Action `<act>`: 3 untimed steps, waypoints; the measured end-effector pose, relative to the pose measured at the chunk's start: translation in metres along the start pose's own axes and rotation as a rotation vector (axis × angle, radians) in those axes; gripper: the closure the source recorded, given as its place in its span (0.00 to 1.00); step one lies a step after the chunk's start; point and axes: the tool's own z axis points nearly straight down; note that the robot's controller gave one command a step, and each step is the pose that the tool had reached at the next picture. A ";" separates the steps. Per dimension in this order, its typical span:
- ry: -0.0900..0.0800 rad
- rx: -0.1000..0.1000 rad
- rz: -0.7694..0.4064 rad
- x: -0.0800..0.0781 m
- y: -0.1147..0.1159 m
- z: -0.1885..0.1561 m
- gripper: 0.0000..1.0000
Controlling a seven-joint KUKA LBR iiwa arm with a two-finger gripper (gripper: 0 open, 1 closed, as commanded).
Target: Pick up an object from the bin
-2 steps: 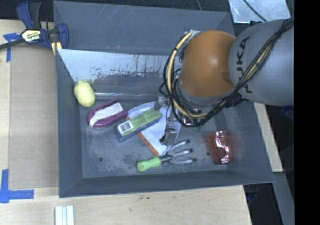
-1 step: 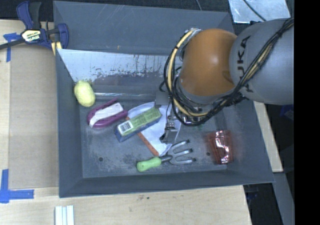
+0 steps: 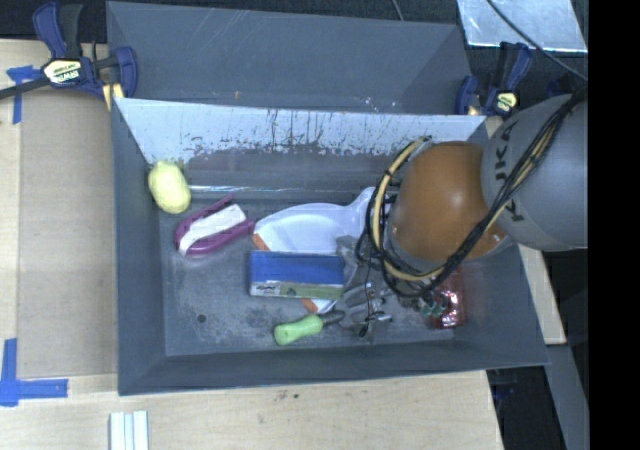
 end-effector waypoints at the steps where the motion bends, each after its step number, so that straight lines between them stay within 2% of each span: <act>1: -0.016 -0.003 0.158 0.000 -0.009 -0.034 0.00; 2: -0.004 -0.003 0.040 0.000 -0.002 -0.011 0.00; 3: -0.013 0.000 -0.157 -0.003 -0.001 -0.003 0.00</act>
Offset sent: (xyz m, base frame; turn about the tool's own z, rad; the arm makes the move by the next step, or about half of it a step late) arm 0.0002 -0.0011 0.0117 0.0378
